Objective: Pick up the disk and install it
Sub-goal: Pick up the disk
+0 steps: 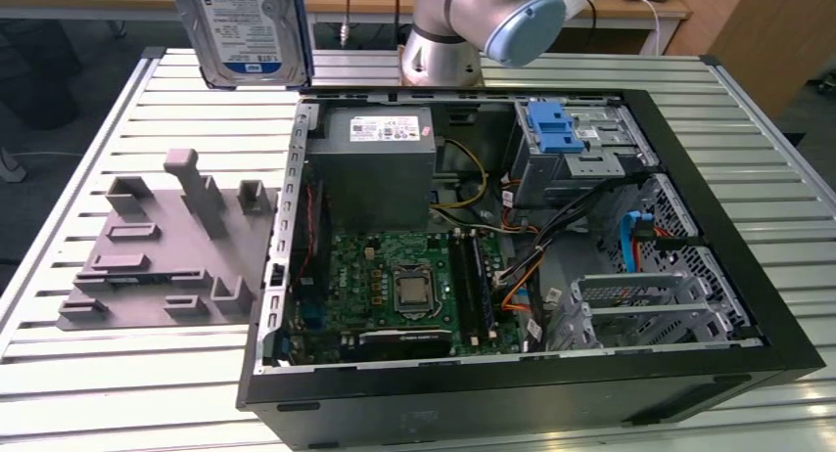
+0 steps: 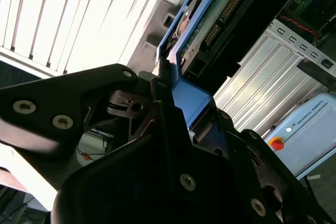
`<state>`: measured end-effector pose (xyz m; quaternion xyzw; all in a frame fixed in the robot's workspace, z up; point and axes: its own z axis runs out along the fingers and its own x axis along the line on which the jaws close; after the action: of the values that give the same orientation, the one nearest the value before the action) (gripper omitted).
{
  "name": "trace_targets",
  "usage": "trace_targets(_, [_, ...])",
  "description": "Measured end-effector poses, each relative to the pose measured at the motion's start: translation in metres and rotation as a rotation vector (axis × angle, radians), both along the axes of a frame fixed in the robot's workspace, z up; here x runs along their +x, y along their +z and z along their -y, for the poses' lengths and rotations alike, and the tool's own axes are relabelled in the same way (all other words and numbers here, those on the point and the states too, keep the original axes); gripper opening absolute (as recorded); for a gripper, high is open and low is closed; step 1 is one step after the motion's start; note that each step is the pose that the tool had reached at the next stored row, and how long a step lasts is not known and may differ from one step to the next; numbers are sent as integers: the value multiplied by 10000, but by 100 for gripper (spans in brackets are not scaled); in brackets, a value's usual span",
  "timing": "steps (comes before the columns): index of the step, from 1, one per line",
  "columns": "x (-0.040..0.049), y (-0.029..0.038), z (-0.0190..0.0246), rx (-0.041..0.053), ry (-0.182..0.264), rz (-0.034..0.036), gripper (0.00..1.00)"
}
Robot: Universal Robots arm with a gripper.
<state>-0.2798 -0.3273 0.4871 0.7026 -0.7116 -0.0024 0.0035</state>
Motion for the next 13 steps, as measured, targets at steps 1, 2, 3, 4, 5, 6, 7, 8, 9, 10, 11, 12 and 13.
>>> trace_targets(1, [14, 0, 0, 0, 0, 0, 36])
trace_targets(2, [29, 0, 0, 0, 0, 0, 36])
trace_targets(3, [43, 0, 0, 0, 0, 1, 36])
trace_targets(4, [58, 0, 0, 1, -1, 1, 36])
trace_targets(5, [72, 0, 0, 0, 0, 0, 36])
trace_targets(6, [87, 0, 0, 0, 0, 0, 36])
trace_targets(7, [101, 0, 0, 1, -1, 0, 36])
trace_targets(8, [99, 0, 0, 0, -1, 0, 36])
trace_targets(9, [94, 0, 0, 1, -1, 0, 36])
trace_targets(10, [89, 0, 0, 1, 0, 1, 36])
trace_targets(11, [88, 0, 0, 1, 0, 1, 36])
trace_targets(12, [88, 0, 0, 0, 1, 0, 36])
trace_targets(13, [87, 0, 0, 0, 1, 0, 36])
